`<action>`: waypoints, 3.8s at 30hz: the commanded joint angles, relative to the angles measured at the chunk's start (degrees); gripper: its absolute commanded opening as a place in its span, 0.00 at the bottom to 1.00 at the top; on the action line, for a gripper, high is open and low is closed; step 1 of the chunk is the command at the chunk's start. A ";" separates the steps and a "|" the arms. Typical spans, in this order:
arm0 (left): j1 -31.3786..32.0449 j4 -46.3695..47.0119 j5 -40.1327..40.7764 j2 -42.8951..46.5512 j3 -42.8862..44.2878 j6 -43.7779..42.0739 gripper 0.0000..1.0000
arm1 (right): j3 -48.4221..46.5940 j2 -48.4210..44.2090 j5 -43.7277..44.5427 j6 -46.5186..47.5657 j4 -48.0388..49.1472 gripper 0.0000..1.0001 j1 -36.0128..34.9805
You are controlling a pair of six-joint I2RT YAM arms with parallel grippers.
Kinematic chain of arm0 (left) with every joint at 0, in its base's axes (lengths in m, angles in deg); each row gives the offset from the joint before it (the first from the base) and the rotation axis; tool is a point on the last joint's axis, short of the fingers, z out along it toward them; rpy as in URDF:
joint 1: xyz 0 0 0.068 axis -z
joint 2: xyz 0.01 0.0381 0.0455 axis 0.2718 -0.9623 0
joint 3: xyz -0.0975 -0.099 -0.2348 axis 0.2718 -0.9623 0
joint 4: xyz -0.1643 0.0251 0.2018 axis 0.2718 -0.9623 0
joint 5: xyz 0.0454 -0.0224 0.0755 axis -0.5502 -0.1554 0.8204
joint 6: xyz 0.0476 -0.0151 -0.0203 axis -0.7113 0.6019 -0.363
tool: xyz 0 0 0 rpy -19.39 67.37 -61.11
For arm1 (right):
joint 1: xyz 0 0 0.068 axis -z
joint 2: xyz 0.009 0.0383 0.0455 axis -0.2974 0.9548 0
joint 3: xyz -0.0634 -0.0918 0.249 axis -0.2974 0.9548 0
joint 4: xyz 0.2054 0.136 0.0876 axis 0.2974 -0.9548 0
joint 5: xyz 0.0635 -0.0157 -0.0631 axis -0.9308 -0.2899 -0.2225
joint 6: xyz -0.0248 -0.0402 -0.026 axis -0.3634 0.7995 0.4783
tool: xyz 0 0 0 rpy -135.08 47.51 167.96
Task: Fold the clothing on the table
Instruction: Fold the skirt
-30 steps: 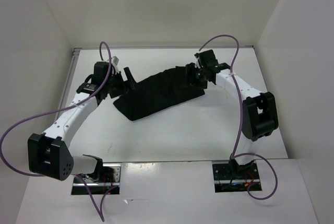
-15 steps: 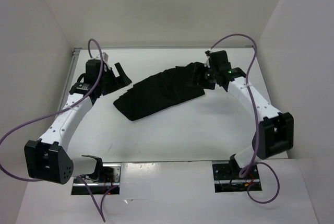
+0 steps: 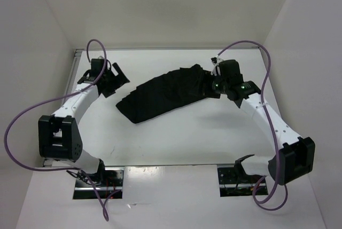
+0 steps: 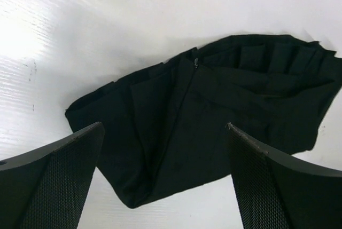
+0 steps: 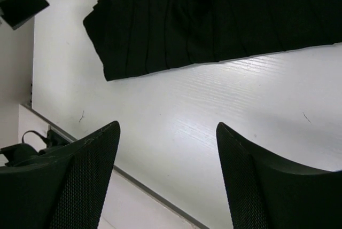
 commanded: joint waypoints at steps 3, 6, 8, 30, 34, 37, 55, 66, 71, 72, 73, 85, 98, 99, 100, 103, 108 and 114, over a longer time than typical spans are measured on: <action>3.12 3.05 5.42 -0.73 4.38 6.29 1.00 | 1.67 -7.11 2.53 1.10 1.89 0.79 -0.60; 3.65 2.44 8.23 -0.73 2.27 8.58 1.00 | 1.67 -7.11 3.15 1.81 1.89 0.79 -0.60; 3.65 1.82 10.42 -0.73 1.04 9.82 1.00 | 1.67 -6.59 2.54 1.81 2.59 0.79 -0.60; 5.40 3.12 12.19 9.02 -5.55 5.44 1.00 | 3.25 -5.97 0.24 -1.00 2.43 0.81 4.23; 5.93 4.11 10.09 11.84 -6.09 -0.53 1.00 | 1.93 -4.83 0.86 -4.77 0.84 0.81 7.39; 5.94 3.57 6.68 14.91 -6.08 -6.93 1.00 | 1.93 -3.60 1.48 -6.97 0.31 0.81 8.01; 16.39 1.90 -12.94 11.76 -2.13 -16.28 0.73 | -11.87 16.00 6.75 -11.46 -3.83 0.79 15.30; 17.54 0.49 -11.35 0.43 7.96 -18.04 0.11 | -7.04 15.28 6.58 -6.11 -1.63 0.79 23.56; 19.46 4.70 -12.77 -5.90 11.93 -16.73 0.76 | -9.40 22.32 4.47 -2.41 -1.63 0.79 24.71; 20.25 5.50 -11.46 -6.53 11.93 -16.72 0.86 | -10.71 24.94 3.77 -1.71 -1.63 0.79 24.71; 20.26 6.12 -10.58 -7.23 12.98 -16.11 0.88 | -11.42 26.10 3.76 -1.71 -1.63 0.79 24.71; 24.83 12.10 -3.71 -25.49 22.48 -10.04 0.00 | -18.02 39.11 -6.68 0.05 2.24 0.79 26.30; 24.83 11.57 -4.94 -29.47 21.95 -6.35 0.00 | -20.22 49.04 -18.30 7.35 4.00 0.79 19.98; 24.83 11.57 -4.94 -29.47 21.95 -6.35 0.00 | -21.00 49.57 -18.30 8.04 4.00 0.78 19.36; 24.83 11.57 -4.94 -29.47 21.95 -6.35 0.00 | -21.53 50.10 -18.82 8.05 4.00 0.78 18.83; 24.83 10.96 -4.94 -28.86 21.95 -6.35 0.00 | -23.37 52.30 -20.14 8.05 4.53 0.73 16.72; 24.83 9.91 -7.57 -27.71 20.29 -6.87 0.00 | -24.70 55.11 -25.65 8.57 4.53 0.52 13.03; 24.83 9.20 -9.33 -24.29 15.46 -8.72 0.00 | -12.09 45.20 -19.46 3.14 2.42 0.00 10.74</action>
